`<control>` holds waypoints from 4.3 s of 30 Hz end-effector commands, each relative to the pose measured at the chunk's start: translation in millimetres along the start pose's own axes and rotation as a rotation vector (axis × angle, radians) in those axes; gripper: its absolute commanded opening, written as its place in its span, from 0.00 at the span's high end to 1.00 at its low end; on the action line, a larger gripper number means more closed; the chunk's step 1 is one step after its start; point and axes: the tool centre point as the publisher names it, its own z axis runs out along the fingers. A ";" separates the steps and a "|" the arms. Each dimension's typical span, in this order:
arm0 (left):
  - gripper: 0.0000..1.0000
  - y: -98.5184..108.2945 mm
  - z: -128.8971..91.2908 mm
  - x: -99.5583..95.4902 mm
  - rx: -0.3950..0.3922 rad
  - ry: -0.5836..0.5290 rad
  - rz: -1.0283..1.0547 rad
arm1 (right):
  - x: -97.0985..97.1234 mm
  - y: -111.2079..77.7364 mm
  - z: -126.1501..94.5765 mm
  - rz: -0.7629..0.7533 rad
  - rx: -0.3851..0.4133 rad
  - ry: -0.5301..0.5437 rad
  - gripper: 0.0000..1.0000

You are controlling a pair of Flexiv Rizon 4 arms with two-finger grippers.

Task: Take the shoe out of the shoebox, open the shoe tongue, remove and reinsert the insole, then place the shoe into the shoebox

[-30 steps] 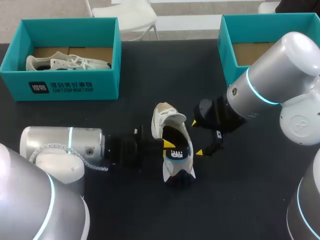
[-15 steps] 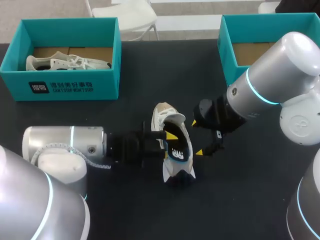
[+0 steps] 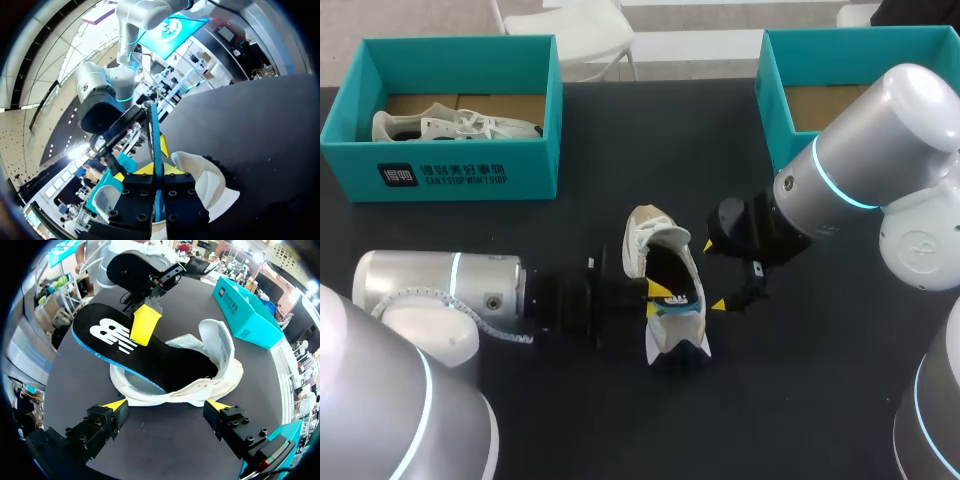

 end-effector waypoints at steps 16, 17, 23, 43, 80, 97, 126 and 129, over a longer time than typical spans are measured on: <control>1.00 43.7 5.2 -0.8 -0.083 -0.043 0.052 | 0.9 0.4 1.2 0.000 0.002 -0.003 0.00; 0.97 42.1 5.3 -1.7 -0.082 -0.045 0.049 | 0.9 0.4 1.2 0.000 0.002 -0.003 0.00; 0.59 23.8 4.1 -9.7 -0.042 -0.057 0.046 | 0.9 0.4 1.2 0.000 0.002 -0.003 0.00; 1.00 3.0 6.9 7.6 0.015 -0.023 0.032 | 0.9 0.4 1.2 0.000 0.002 -0.003 0.00; 0.73 15.5 0.8 -3.0 -0.008 -0.034 0.070 | 0.9 0.4 1.2 0.000 0.002 -0.003 0.00; 1.00 39.7 7.6 14.5 -0.035 0.036 0.063 | 0.9 0.4 1.2 0.000 0.002 -0.003 0.00; 0.53 18.2 -9.1 -8.1 0.009 -0.034 0.071 | 0.9 0.4 1.2 0.000 0.002 -0.003 0.00; 0.53 15.4 -9.6 -11.3 0.015 -0.043 0.071 | 0.9 0.4 1.2 0.000 0.002 -0.003 0.00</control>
